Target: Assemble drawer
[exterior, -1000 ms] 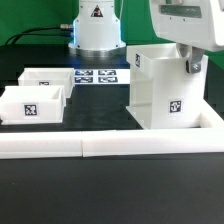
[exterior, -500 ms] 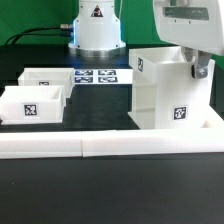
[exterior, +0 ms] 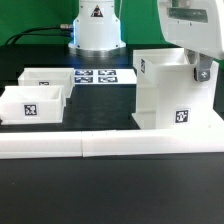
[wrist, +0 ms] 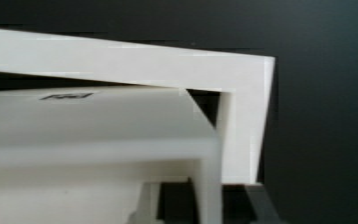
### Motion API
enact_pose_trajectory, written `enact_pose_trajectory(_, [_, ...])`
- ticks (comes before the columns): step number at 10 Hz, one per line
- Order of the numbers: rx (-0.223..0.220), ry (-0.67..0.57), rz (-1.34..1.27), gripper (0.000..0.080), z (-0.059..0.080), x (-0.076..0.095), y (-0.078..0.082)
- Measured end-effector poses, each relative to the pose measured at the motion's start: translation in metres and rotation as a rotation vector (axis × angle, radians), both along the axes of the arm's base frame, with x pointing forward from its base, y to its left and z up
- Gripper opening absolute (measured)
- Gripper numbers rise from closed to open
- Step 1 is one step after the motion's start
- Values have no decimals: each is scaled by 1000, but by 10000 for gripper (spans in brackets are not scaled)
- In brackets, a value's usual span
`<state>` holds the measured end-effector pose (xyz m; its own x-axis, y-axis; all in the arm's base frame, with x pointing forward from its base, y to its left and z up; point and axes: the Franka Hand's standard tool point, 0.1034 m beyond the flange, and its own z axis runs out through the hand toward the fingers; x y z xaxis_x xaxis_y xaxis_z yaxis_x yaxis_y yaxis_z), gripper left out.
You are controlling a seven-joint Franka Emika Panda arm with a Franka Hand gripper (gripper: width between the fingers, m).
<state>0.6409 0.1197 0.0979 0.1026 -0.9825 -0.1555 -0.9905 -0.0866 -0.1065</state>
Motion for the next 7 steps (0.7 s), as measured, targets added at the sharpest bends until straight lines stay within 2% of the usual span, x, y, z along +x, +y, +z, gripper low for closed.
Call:
enact_pose_trajectory(2, [3, 6, -4, 41, 0, 8, 0])
enact_pose_trajectory(6, [4, 20, 4, 41, 0, 9, 0])
enact_pose_trajectory(7, [4, 18, 8, 240, 1, 9, 1])
